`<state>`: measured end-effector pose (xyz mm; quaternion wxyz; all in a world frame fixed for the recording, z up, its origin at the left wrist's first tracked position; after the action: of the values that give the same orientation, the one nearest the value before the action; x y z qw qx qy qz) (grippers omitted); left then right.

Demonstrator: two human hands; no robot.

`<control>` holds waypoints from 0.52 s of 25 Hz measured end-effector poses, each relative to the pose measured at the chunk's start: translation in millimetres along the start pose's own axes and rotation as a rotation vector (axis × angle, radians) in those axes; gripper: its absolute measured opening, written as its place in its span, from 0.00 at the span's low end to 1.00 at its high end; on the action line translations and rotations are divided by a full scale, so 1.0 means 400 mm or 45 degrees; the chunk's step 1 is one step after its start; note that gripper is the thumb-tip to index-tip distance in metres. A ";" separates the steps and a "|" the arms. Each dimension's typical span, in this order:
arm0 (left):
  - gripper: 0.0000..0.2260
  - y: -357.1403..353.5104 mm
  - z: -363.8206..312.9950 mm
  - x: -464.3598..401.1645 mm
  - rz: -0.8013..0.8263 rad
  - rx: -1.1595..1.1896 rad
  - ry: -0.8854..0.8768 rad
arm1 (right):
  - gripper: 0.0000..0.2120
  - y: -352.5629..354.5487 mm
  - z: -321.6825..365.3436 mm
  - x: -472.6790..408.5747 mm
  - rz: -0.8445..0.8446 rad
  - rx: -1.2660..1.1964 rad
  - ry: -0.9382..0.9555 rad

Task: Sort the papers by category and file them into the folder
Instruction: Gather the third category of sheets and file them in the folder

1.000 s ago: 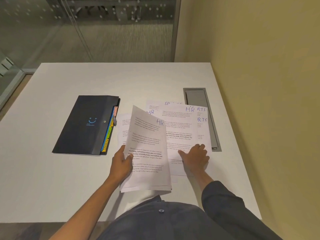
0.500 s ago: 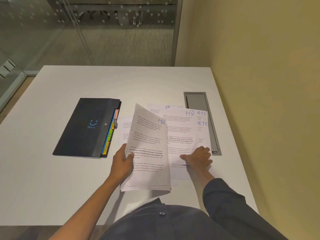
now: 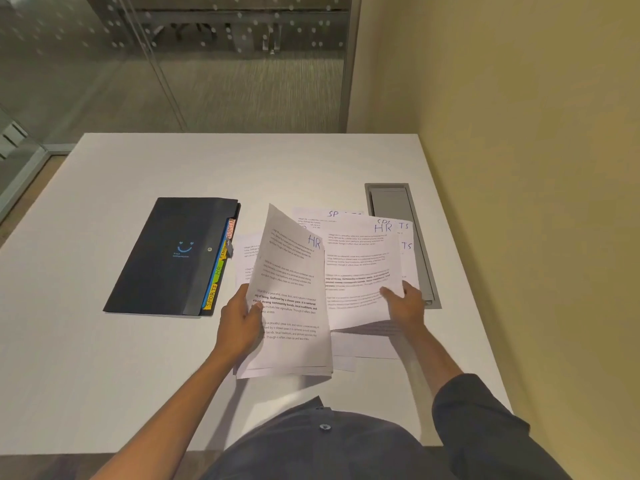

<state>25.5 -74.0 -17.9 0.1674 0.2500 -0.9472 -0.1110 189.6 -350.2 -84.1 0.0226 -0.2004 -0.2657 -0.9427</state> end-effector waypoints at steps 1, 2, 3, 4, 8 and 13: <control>0.11 0.002 -0.001 -0.004 -0.005 0.011 0.007 | 0.16 0.026 0.010 0.006 -0.009 0.017 0.075; 0.12 0.004 -0.001 -0.009 -0.009 0.027 0.014 | 0.15 0.058 0.020 0.011 -0.034 0.024 0.135; 0.12 0.005 0.000 -0.014 -0.011 0.040 0.018 | 0.14 0.091 0.027 0.014 -0.063 0.037 0.179; 0.12 0.005 -0.002 -0.019 -0.016 0.054 0.025 | 0.15 0.124 0.029 0.013 -0.099 0.037 0.202; 0.12 -0.001 -0.011 -0.037 -0.045 0.130 0.093 | 0.16 0.234 0.017 0.007 -0.122 -0.214 0.195; 0.13 -0.029 -0.020 -0.040 0.006 0.341 0.170 | 0.18 0.254 0.024 0.047 0.088 -0.438 0.162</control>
<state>46.8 -76.6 -18.0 0.1953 0.2749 -0.9408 0.0337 191.0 -431.2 -19.2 0.0372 -0.1504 -0.0915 -0.9837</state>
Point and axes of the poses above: each hand's wrist, its own x-axis away from the middle knuckle, its own y-axis out of the back of the hand, z = x × y, the point moved 4 cm from there along -x, towards the middle knuckle, and after that the axes turned 7 degrees about x, right-handed, at the moved point
